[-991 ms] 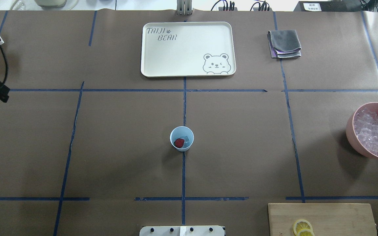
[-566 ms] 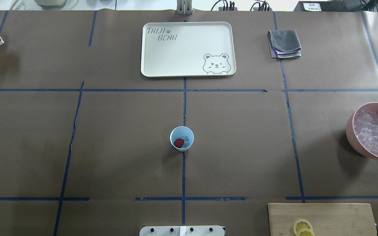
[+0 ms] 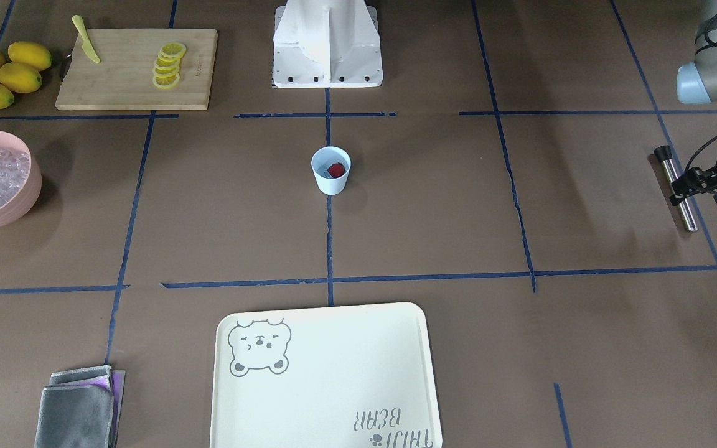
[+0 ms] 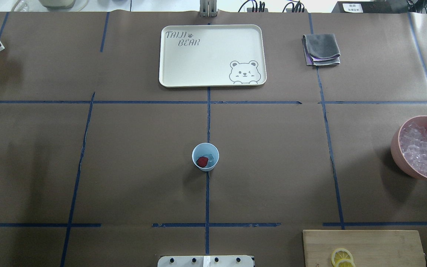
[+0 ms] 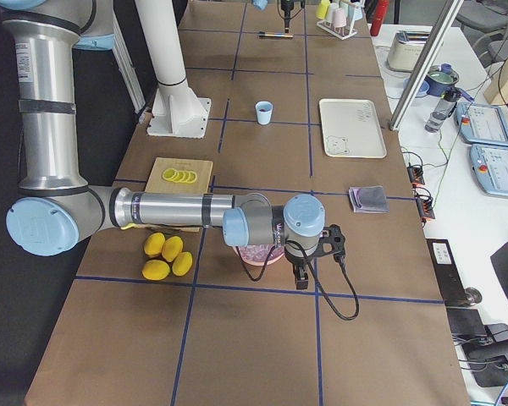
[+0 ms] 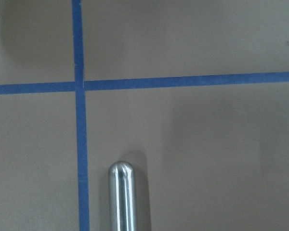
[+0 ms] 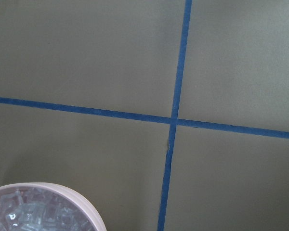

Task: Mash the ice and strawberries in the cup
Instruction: 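Lower the left gripper onto the metal pestle and grasp it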

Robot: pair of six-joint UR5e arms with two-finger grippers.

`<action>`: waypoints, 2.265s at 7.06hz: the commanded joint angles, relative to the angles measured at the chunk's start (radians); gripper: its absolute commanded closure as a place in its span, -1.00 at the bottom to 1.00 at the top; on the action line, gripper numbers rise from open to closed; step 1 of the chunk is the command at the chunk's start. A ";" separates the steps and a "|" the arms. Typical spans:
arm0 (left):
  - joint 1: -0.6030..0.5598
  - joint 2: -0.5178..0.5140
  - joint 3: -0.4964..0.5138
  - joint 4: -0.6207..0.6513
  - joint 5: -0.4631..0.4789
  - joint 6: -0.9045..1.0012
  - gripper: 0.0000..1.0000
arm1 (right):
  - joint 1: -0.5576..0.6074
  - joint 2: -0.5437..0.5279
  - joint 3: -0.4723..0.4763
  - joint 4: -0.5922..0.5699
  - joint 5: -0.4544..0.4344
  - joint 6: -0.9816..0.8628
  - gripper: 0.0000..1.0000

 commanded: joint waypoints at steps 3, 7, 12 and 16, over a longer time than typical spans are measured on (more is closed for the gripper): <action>0.006 -0.005 0.071 -0.082 0.027 -0.087 -1.00 | 0.000 0.000 0.000 0.000 0.000 0.000 -0.99; 0.044 -0.005 0.086 -0.083 0.032 -0.087 -1.00 | 0.000 -0.002 0.000 0.000 0.000 0.000 -0.99; 0.053 0.009 0.086 -0.085 0.032 -0.087 -0.66 | 0.000 -0.002 0.002 0.002 -0.002 -0.002 -0.99; 0.055 0.009 0.086 -0.086 0.032 -0.087 -0.53 | 0.000 -0.002 0.000 0.002 -0.002 -0.002 -0.99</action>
